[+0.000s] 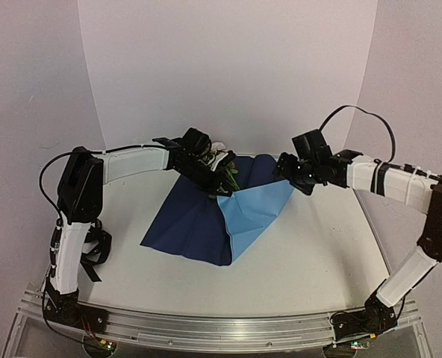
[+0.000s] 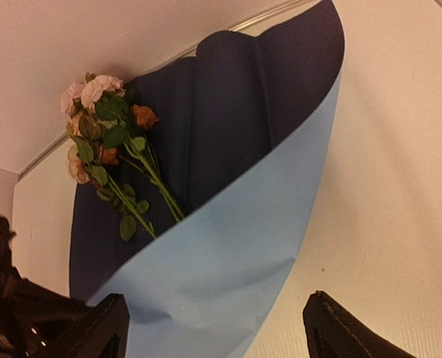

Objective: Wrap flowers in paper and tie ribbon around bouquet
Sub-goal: Adjust the right corner of the flattened wrapping paper at the center of the board.

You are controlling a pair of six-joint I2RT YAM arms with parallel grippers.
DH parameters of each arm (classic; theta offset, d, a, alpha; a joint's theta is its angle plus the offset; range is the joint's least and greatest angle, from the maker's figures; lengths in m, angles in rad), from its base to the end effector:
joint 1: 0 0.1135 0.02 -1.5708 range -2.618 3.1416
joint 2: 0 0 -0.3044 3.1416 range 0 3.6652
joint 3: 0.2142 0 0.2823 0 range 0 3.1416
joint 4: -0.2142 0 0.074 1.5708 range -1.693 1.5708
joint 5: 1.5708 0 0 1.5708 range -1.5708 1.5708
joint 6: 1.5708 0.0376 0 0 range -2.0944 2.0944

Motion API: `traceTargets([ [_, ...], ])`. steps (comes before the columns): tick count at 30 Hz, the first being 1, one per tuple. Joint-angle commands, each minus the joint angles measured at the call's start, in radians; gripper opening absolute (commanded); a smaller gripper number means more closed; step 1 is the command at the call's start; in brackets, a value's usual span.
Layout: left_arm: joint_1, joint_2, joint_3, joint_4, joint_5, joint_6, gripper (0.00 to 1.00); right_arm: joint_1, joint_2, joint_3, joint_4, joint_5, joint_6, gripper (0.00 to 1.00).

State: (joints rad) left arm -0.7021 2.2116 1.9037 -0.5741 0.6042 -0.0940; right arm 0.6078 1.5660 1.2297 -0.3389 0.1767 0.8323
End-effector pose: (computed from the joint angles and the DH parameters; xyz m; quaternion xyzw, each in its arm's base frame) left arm 0.4059 -0.3713 0.2501 0.3649 0.8274 -0.3831 0.1886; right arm 0.3201 0.2147 0.3141 0.1385 0.8880 0.2246 0.3767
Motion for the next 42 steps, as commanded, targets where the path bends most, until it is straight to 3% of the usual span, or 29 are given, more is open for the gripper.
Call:
traceTargets([
  [1,0.0,-0.037,-0.035,0.034,0.032,0.018,0.0,-0.077,0.186,0.253,-0.009,-0.182,-0.142,0.84],
  [7,-0.001,-0.029,-0.03,0.04,0.048,0.015,0.0,-0.125,0.511,0.702,-0.182,-0.216,-0.252,0.8],
  [11,0.0,-0.037,-0.037,0.042,0.035,0.019,0.0,-0.141,0.623,0.818,-0.261,-0.212,-0.284,0.79],
  [23,0.001,-0.068,-0.092,0.064,0.052,0.023,0.0,-0.146,0.619,0.601,-0.264,-0.214,-0.268,0.71],
  [38,0.018,-0.147,-0.176,-0.003,0.106,0.076,0.0,-0.074,0.399,0.237,-0.202,-0.19,-0.156,0.68],
  [40,0.033,-0.157,-0.198,0.011,0.115,0.066,0.0,-0.071,0.355,0.183,-0.164,-0.132,-0.142,0.7],
  [42,0.046,-0.161,-0.206,0.02,0.118,0.057,0.0,-0.078,0.334,0.162,-0.143,-0.078,-0.145,0.8],
])
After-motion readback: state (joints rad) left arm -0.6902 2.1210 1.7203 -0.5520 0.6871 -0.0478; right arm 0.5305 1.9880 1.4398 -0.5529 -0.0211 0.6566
